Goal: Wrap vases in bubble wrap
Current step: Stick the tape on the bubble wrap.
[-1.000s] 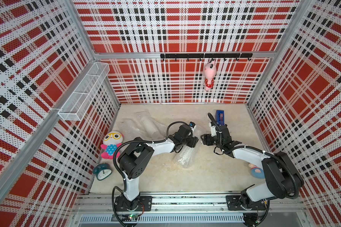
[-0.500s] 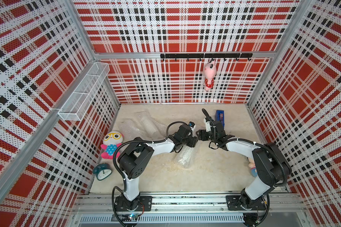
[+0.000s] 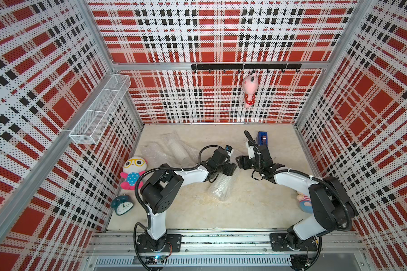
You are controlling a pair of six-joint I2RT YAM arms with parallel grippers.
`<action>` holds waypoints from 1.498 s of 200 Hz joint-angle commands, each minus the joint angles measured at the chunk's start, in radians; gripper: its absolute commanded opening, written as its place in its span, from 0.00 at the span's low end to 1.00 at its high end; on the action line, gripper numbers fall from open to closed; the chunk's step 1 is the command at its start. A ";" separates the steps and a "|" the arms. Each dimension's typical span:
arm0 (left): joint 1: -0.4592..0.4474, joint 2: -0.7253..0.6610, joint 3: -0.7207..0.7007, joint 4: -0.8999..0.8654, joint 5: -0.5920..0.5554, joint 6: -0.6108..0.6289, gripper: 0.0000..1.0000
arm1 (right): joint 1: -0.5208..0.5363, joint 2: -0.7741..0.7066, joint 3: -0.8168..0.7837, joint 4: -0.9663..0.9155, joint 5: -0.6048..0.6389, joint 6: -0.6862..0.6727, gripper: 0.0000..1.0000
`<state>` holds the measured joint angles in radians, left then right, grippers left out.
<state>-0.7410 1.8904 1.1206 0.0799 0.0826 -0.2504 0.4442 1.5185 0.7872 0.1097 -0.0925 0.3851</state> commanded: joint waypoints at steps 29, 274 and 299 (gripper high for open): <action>0.003 -0.008 -0.027 -0.075 0.018 -0.016 0.64 | 0.008 -0.026 -0.118 0.002 0.002 0.003 0.71; 0.002 -0.023 -0.042 -0.062 0.028 -0.034 0.64 | 0.016 0.089 0.059 -0.008 0.038 -0.015 0.71; -0.011 -0.019 -0.036 -0.064 0.041 -0.024 0.64 | 0.029 0.173 0.113 0.007 0.010 -0.014 0.71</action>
<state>-0.7330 1.8748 1.1019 0.0814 0.0826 -0.2836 0.4507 1.6176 0.8654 0.1108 -0.0566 0.3843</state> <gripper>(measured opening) 0.641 0.712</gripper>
